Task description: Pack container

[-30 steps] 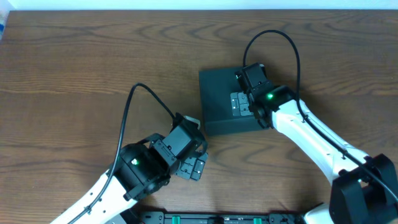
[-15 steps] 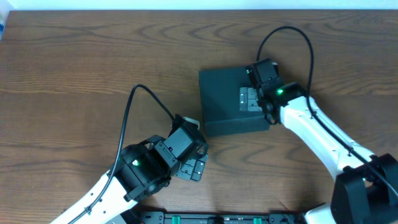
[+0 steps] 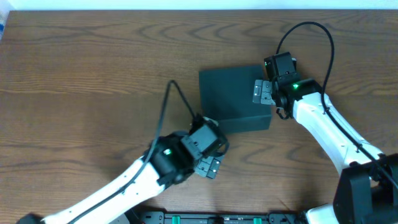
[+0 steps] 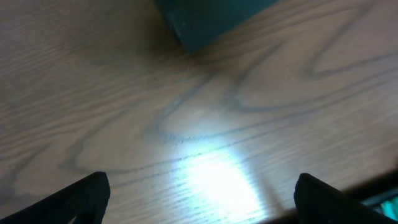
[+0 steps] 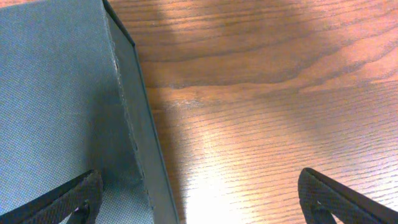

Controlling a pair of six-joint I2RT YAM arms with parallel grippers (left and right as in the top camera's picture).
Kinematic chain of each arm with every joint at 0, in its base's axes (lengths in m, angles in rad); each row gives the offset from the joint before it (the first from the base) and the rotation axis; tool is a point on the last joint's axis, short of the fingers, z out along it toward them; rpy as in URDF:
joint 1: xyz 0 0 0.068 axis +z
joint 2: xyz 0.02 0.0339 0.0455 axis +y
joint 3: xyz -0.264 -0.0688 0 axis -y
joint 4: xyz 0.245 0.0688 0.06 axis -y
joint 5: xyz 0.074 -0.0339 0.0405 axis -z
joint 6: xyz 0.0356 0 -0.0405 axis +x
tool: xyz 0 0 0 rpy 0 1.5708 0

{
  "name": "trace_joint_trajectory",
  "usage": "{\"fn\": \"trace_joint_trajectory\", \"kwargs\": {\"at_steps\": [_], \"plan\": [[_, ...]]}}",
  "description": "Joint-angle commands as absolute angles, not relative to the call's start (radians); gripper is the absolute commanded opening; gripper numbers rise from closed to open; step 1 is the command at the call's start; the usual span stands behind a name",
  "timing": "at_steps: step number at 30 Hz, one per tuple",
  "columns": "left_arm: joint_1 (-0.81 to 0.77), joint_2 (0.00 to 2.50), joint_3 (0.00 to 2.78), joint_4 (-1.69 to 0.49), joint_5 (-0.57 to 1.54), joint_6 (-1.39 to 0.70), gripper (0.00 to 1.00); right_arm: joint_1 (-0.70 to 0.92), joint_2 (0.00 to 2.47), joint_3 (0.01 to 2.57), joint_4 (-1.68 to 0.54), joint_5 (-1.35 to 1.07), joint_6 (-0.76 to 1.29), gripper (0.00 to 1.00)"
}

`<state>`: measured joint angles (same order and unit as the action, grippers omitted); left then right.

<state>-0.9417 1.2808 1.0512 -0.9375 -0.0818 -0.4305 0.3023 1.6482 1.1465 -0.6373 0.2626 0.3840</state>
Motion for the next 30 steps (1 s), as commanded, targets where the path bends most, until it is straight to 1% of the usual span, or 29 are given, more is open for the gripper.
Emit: {"fn": "trace_joint_trajectory", "kwargs": {"at_steps": [1,6,11,17,20,23,25,28,30], "plan": [[-0.945,1.346,1.050,-0.921,-0.123,-0.442,0.96,0.295,1.644,1.134,-0.636,0.280,0.396,0.99],[-0.945,1.450,1.050,-0.822,-0.146,-0.442,0.96,0.295,1.644,1.131,-0.640,0.227,0.396,0.99],[-0.945,1.519,1.050,-0.790,-0.171,-0.442,0.96,0.295,1.644,1.118,-0.644,0.201,0.397,0.99],[-0.945,1.602,1.050,-0.778,-0.305,-0.443,0.96,0.295,1.644,1.079,-0.641,0.202,0.397,0.99],[-0.945,1.620,1.050,-0.748,-0.338,-0.456,0.96,0.295,1.644,1.071,-0.630,0.202,0.396,0.99],[-0.952,1.627,1.047,-0.724,-0.351,-0.501,0.96,0.295,1.644,1.070,-0.610,0.203,0.396,0.99],[-0.968,1.628,1.030,-0.704,-0.394,-0.566,0.96,0.295,1.644,1.070,-0.589,0.202,0.396,0.99],[-1.005,1.628,0.976,-0.625,-0.483,-0.591,0.96,0.295,1.644,1.070,-0.572,0.202,0.396,0.99],[-1.025,1.628,0.929,-0.546,-0.501,-0.581,0.96,0.295,1.644,1.070,-0.568,0.202,0.396,0.99]]}}
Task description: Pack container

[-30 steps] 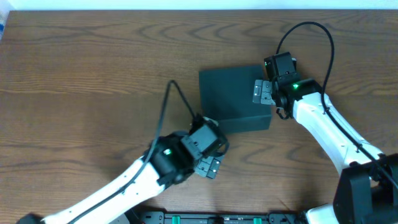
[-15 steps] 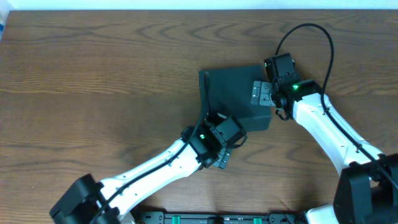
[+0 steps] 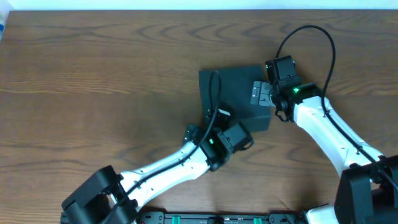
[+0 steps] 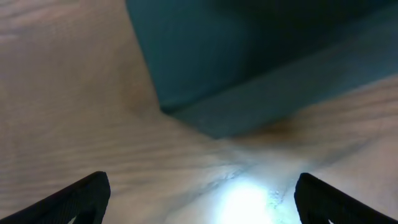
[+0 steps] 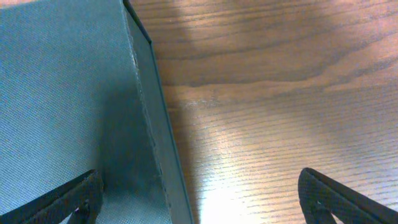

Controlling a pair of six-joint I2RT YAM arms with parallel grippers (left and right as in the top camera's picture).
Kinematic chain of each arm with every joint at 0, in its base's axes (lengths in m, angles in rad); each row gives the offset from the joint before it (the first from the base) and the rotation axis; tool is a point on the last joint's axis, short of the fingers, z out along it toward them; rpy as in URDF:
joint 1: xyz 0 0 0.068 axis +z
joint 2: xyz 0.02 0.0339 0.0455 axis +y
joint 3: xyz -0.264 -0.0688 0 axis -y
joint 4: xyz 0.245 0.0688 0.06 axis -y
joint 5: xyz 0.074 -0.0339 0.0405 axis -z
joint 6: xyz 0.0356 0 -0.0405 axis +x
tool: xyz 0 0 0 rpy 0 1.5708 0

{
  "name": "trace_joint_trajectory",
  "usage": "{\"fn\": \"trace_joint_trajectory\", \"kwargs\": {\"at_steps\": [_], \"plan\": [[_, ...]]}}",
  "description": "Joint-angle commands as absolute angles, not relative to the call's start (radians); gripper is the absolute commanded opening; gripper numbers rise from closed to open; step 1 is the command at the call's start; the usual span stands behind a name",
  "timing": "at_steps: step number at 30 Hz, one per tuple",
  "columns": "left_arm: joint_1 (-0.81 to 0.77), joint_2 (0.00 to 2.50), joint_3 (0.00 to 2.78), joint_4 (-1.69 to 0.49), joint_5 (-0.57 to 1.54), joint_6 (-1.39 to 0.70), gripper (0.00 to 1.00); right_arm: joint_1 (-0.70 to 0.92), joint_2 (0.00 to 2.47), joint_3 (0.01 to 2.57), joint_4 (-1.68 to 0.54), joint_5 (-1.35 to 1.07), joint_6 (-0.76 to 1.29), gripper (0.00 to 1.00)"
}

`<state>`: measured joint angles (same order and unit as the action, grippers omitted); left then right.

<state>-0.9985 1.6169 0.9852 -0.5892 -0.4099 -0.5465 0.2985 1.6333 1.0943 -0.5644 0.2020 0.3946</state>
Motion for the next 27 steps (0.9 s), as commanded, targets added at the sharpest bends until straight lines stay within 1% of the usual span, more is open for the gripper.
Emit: {"fn": "trace_joint_trajectory", "kwargs": {"at_steps": [1,5,16,27], "plan": [[-1.033,1.628,0.902,-0.507,-0.502,-0.579,0.96,0.295,1.644,1.070,-0.567,0.202,0.396,0.99],[-1.037,1.629,0.832,-0.407,-0.506,-0.564,0.95,0.295,1.644,1.070,-0.567,0.202,0.396,0.99],[-1.022,1.683,0.832,-0.342,-0.539,-0.565,0.96,0.295,1.644,1.070,-0.567,0.202,0.396,0.99],[-0.913,1.700,0.832,-0.226,-0.546,-0.565,0.96,0.295,1.644,1.070,-0.567,0.202,0.396,0.99]]}}
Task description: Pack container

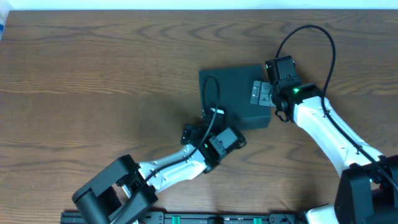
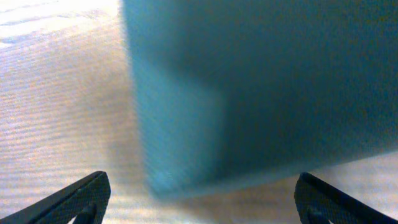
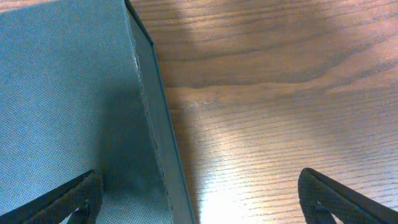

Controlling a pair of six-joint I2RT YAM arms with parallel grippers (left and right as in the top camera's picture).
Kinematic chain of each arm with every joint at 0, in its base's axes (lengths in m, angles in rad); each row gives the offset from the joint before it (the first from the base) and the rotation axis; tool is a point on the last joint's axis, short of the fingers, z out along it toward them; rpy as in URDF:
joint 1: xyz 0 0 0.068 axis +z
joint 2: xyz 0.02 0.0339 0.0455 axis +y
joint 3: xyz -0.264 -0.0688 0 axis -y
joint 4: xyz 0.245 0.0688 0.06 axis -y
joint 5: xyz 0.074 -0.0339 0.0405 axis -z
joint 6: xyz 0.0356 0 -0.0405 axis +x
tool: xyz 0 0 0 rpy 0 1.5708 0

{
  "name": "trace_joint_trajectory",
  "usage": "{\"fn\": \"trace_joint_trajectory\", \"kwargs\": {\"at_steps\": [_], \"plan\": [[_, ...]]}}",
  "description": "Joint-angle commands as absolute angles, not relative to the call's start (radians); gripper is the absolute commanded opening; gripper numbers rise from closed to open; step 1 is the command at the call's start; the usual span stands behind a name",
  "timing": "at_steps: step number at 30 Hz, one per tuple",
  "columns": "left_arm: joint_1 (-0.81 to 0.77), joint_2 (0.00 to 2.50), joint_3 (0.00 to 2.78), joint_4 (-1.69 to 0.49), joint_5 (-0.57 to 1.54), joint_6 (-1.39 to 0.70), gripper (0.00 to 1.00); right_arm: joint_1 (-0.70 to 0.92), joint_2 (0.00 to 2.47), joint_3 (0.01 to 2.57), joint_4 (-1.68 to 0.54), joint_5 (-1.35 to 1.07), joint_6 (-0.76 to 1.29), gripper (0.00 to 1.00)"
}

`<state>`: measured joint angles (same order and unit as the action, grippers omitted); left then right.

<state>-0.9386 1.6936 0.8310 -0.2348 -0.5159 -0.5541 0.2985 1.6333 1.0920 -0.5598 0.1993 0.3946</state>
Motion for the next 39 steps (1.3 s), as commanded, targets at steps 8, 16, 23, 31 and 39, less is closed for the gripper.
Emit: {"fn": "trace_joint_trajectory", "kwargs": {"at_steps": [8,16,23,31,39], "plan": [[-0.871,1.700,0.832,-0.204,-0.546,-0.532,0.96,0.295,1.644,1.070,-0.566,0.206,0.396,0.99],[-0.921,1.571,0.836,-0.258,-0.527,-0.493,0.96,0.295,1.633,1.072,-0.553,0.205,0.396,0.99],[-0.944,1.228,0.841,-0.363,-0.524,-0.420,0.96,0.295,1.426,1.073,-0.578,0.205,0.385,0.99],[-0.752,1.031,0.841,-0.499,-0.496,-0.426,0.96,0.270,1.242,1.073,-0.751,0.323,0.384,0.99],[-0.309,1.187,0.925,-0.492,-0.090,-0.388,0.96,0.100,1.293,1.071,-0.822,0.304,0.386,0.99]]}}
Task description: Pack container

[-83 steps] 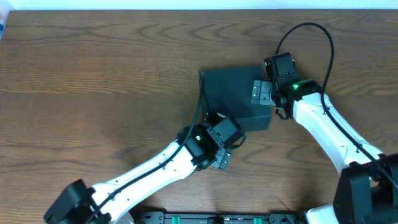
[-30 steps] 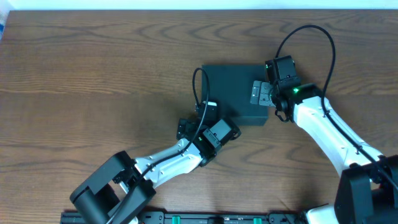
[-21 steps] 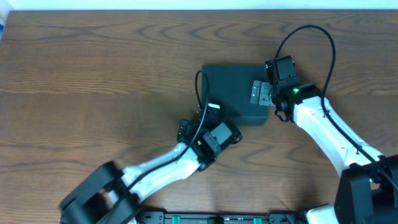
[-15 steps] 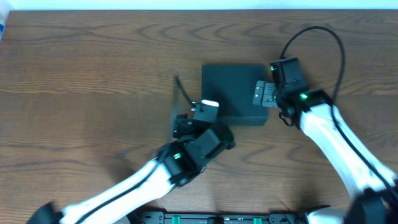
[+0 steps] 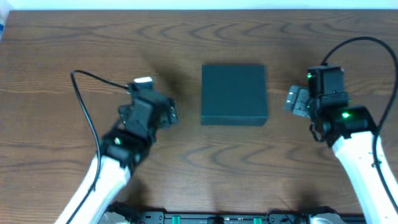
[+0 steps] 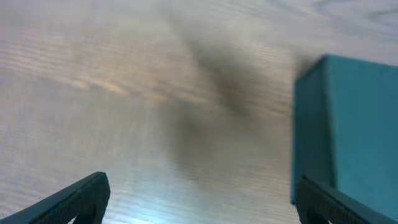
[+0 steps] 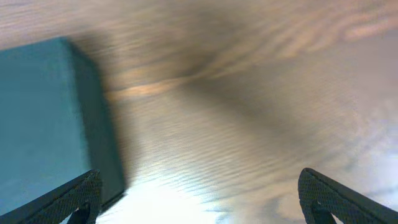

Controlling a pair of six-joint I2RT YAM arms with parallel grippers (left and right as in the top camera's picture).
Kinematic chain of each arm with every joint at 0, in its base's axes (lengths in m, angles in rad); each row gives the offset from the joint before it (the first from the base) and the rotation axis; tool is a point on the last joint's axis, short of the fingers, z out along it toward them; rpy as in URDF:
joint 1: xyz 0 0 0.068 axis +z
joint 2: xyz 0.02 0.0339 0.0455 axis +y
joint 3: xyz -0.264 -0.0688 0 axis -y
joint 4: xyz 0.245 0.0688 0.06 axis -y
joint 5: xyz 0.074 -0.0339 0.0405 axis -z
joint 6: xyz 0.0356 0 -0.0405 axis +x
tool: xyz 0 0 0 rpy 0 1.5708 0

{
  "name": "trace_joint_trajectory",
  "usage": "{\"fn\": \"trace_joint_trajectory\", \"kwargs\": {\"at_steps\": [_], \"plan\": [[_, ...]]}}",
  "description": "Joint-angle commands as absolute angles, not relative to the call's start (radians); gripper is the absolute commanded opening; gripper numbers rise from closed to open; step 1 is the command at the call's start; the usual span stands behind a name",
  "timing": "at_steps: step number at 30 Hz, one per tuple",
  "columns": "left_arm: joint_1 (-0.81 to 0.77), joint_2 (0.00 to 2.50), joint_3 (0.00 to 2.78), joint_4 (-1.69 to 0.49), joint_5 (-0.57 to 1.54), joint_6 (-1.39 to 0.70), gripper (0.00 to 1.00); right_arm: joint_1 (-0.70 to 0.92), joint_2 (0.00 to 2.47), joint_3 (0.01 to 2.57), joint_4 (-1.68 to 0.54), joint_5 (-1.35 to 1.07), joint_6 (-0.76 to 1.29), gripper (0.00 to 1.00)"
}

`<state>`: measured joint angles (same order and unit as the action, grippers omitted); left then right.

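Observation:
The container is a dark closed box [image 5: 234, 94] standing square in the middle of the table. My left gripper [image 5: 166, 113] hovers to its left, clear of it and open with nothing between the fingers. The left wrist view, blurred, shows the box [image 6: 348, 130] at the right edge beyond the open left gripper [image 6: 202, 205]. My right gripper [image 5: 297, 101] hangs just off the box's right side, also open and empty. In the right wrist view the box [image 7: 43, 124] fills the left side, and the right gripper [image 7: 199, 199] is over bare wood.
The wooden table [image 5: 74, 50] surrounds the box on all sides. A black cable [image 5: 93, 81] loops from the left arm. The table's far edge runs along the top of the overhead view.
The left gripper has gone from the box's front left corner to well off its left side. The right gripper has left the box's right edge. The box now sits square instead of slightly turned.
At first the box lay slightly turned, the right gripper over its right edge and the left gripper on the table in front. The left gripper was then at the box's front edge, then its front left corner. Now both grippers stand apart from a squared box.

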<state>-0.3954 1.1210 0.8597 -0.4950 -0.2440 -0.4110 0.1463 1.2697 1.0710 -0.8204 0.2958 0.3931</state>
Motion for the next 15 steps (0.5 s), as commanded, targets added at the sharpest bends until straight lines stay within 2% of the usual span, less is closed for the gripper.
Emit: {"fn": "trace_joint_trajectory", "kwargs": {"at_steps": [1,8,15], "plan": [[-0.280,1.225,0.947,-0.492,-0.082,-0.382,0.96,0.082,1.308,1.071,-0.816,0.294,0.385,0.99],[-0.244,1.504,1.095,-0.461,-0.051,-0.313,0.96,0.060,1.481,1.071,-0.767,0.203,0.385,0.99],[-0.243,1.589,1.101,-0.416,-0.055,-0.309,0.96,0.081,1.596,1.071,-0.708,0.167,0.385,0.99]]}}
